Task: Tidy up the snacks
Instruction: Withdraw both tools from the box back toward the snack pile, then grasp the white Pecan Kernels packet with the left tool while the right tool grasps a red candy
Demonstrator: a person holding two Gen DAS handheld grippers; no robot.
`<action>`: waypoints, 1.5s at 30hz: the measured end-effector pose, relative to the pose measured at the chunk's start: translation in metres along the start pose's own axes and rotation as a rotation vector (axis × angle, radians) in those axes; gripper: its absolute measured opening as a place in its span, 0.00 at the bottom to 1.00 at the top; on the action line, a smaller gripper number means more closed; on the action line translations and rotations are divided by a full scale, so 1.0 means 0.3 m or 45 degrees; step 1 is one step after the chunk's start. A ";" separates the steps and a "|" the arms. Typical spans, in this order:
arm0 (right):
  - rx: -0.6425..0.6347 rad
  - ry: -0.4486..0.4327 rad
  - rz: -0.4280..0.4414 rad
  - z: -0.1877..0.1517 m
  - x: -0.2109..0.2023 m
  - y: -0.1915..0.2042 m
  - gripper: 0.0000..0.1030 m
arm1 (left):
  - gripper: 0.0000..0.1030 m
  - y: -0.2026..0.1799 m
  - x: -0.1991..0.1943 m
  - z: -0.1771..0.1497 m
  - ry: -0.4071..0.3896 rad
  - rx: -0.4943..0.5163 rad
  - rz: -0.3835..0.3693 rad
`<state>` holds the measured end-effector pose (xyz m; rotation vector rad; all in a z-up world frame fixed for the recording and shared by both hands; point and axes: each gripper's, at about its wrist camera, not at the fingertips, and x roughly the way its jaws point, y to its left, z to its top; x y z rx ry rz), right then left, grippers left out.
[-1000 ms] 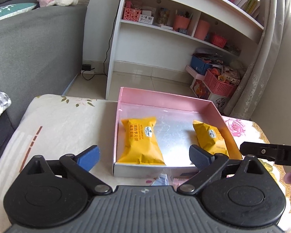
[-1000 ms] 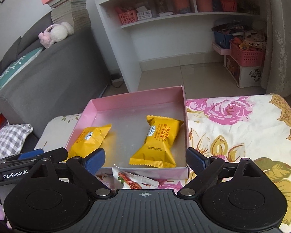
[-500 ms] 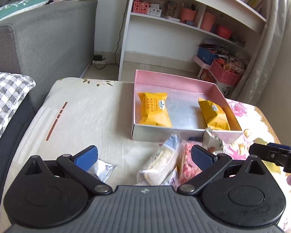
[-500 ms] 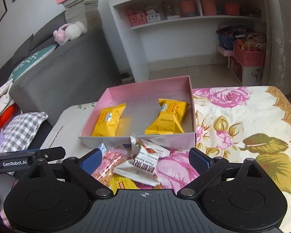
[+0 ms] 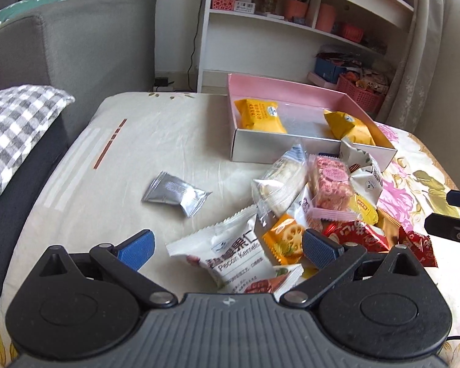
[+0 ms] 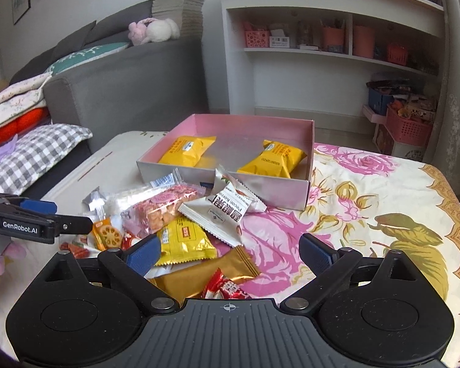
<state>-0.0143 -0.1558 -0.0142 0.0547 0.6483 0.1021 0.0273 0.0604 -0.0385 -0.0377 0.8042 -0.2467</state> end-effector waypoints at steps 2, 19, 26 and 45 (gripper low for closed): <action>-0.046 0.021 -0.011 -0.030 0.009 0.008 0.95 | 0.99 0.007 0.000 -0.023 0.016 -0.033 -0.010; -0.123 0.180 -0.021 -0.157 0.109 0.029 1.00 | 0.70 0.038 0.022 -0.059 0.082 -0.227 -0.125; -0.110 0.099 -0.001 -0.191 0.105 0.025 1.00 | 0.55 0.057 0.019 -0.051 0.089 -0.293 -0.175; -0.120 0.083 -0.045 -0.146 0.085 0.032 0.61 | 0.32 0.073 0.005 -0.023 0.118 -0.309 -0.161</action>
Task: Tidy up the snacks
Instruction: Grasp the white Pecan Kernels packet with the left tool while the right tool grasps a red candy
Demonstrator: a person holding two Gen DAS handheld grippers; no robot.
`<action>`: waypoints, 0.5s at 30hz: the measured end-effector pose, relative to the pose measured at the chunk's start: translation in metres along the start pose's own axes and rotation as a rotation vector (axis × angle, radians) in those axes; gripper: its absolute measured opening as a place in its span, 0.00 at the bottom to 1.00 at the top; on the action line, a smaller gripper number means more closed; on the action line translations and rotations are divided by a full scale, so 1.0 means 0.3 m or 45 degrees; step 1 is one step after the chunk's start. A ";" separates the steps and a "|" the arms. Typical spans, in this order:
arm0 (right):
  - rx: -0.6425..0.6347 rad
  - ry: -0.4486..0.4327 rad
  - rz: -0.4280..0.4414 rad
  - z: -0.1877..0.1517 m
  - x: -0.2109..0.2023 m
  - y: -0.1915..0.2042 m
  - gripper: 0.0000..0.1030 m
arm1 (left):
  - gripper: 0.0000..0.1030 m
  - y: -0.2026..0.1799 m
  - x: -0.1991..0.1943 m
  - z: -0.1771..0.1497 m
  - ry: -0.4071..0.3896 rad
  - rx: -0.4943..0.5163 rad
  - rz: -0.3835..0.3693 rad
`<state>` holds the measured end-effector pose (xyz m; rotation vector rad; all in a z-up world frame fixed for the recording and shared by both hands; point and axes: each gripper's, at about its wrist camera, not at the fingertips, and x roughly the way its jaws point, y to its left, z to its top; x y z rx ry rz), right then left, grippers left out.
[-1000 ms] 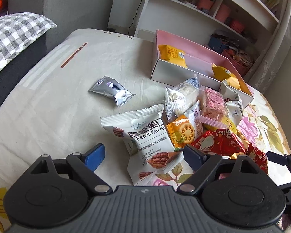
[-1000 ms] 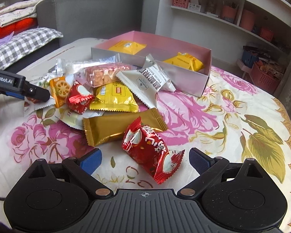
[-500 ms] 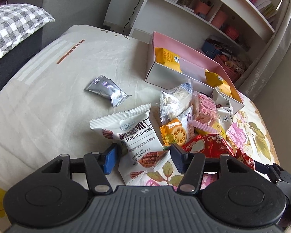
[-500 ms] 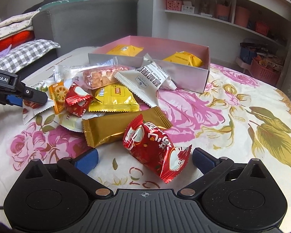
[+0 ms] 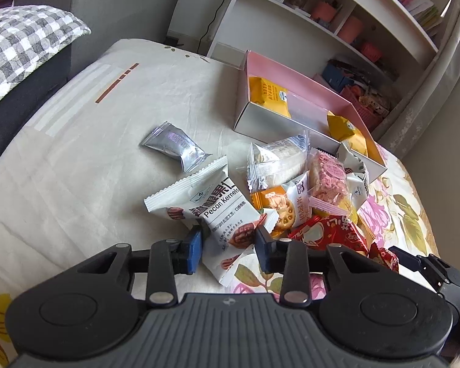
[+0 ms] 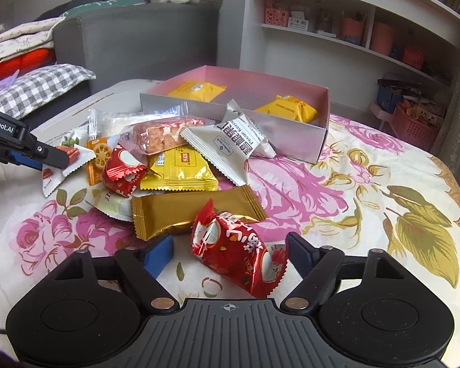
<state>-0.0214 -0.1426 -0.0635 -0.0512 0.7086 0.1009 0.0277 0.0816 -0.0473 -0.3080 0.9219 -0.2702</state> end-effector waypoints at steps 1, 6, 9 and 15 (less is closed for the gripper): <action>0.011 0.003 0.001 0.004 0.000 -0.004 0.53 | 0.32 0.000 -0.001 0.000 0.000 0.000 0.003; 0.014 -0.007 -0.014 0.011 -0.008 -0.006 0.46 | 0.31 -0.004 -0.012 0.004 -0.006 0.010 -0.001; 0.028 -0.017 -0.008 0.021 -0.018 -0.009 0.43 | 0.30 -0.016 -0.022 0.008 -0.021 0.036 -0.006; 0.046 -0.034 0.002 0.041 -0.035 -0.011 0.38 | 0.29 -0.034 -0.036 0.010 -0.037 0.073 -0.022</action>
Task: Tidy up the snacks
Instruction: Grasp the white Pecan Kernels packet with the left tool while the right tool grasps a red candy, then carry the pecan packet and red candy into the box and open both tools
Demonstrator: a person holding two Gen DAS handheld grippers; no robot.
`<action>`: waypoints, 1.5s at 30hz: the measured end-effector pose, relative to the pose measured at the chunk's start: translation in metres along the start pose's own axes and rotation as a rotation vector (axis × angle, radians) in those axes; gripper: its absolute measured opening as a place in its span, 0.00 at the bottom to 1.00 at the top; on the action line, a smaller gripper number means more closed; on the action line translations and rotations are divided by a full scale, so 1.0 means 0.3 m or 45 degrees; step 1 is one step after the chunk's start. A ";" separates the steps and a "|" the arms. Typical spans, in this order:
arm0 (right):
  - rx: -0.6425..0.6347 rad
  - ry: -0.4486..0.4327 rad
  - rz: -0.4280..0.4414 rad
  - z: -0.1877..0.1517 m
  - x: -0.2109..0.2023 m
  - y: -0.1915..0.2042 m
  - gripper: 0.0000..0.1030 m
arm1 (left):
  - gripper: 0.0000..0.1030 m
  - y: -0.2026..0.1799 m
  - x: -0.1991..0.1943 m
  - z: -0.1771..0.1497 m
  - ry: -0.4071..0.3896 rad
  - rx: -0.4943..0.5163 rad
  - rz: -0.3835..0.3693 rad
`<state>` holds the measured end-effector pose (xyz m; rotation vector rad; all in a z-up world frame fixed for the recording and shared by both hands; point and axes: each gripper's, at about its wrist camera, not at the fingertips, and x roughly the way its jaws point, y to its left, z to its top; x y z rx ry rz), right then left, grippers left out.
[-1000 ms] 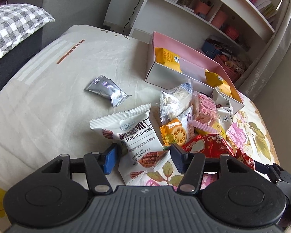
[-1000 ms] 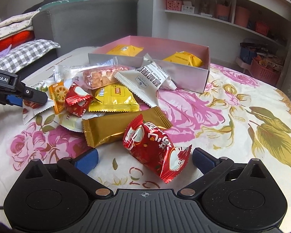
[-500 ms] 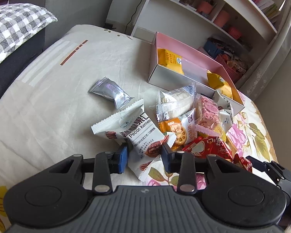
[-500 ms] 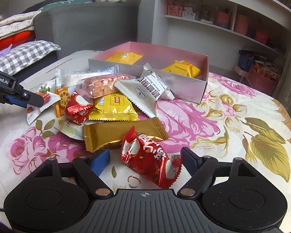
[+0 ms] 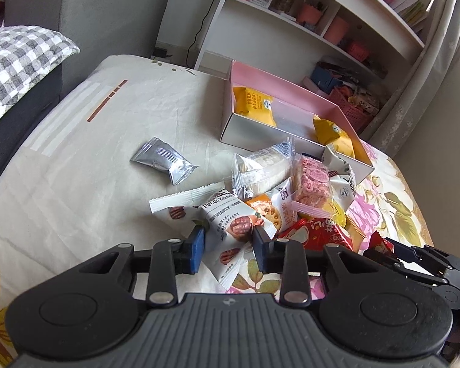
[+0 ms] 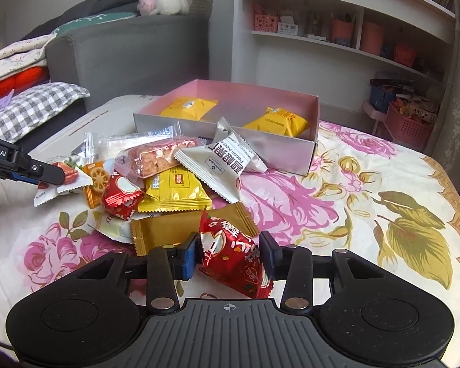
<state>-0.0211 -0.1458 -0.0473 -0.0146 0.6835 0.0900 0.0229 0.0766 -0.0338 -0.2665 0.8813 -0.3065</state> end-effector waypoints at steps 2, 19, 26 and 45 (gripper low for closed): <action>0.006 -0.004 0.001 0.007 -0.003 0.000 0.38 | 0.29 -0.002 -0.001 0.001 0.003 0.003 -0.004; 0.075 0.050 0.029 0.046 0.008 -0.001 0.37 | 0.60 -0.024 0.008 0.011 0.073 0.021 0.068; 0.119 0.049 0.026 0.069 0.011 -0.012 0.37 | 0.60 0.011 0.042 0.030 0.049 -0.162 0.127; 0.350 0.085 0.071 0.147 -0.002 -0.059 0.37 | 0.35 0.004 0.016 0.058 0.081 -0.138 0.099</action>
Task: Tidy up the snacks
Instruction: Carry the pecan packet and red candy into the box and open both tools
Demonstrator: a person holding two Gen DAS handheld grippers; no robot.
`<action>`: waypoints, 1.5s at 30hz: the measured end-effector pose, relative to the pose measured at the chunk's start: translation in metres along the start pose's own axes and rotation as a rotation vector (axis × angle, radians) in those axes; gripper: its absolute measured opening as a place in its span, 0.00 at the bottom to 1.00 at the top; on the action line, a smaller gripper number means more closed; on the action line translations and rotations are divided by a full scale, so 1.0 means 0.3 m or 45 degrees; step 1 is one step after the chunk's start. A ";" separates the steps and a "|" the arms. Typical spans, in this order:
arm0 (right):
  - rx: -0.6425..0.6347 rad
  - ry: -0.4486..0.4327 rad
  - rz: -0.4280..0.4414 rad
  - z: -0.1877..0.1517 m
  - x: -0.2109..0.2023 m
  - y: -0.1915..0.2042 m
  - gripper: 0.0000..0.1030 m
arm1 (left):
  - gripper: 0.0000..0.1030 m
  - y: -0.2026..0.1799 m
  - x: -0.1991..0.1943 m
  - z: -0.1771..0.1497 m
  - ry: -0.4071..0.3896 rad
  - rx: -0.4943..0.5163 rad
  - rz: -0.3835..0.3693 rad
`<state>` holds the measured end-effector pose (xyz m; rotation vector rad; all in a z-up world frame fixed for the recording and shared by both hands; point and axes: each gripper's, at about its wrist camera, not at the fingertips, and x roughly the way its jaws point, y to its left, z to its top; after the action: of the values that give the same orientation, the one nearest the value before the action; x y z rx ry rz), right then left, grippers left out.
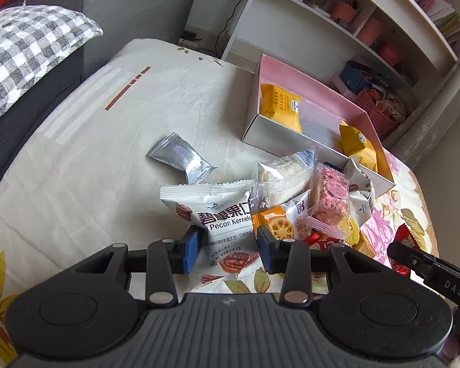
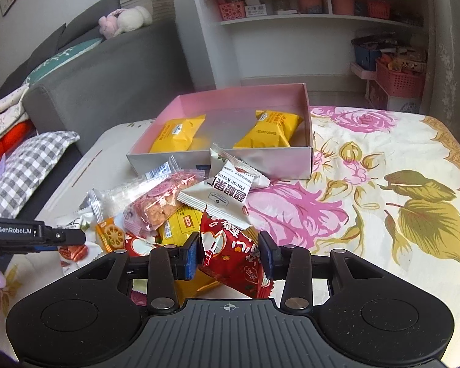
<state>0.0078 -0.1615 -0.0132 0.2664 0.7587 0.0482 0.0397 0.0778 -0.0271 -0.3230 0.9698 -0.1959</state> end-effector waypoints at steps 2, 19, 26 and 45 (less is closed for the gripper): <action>0.021 -0.010 0.002 0.019 -0.006 -0.004 0.37 | 0.35 -0.004 -0.017 0.010 -0.015 0.008 -0.008; 0.168 -0.077 0.086 0.216 0.055 0.000 0.37 | 0.35 -0.144 -0.035 0.158 -0.159 0.002 -0.131; 0.304 -0.130 0.157 0.298 0.118 -0.033 0.38 | 0.35 -0.235 0.051 0.179 -0.155 -0.016 -0.158; 0.400 -0.159 0.266 0.412 0.311 -0.181 0.38 | 0.35 -0.324 0.295 0.293 -0.181 0.047 -0.238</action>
<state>0.1573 -0.2282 -0.0042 0.6415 0.6099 0.1090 0.1599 -0.0243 -0.0153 -0.3887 0.7947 -0.3561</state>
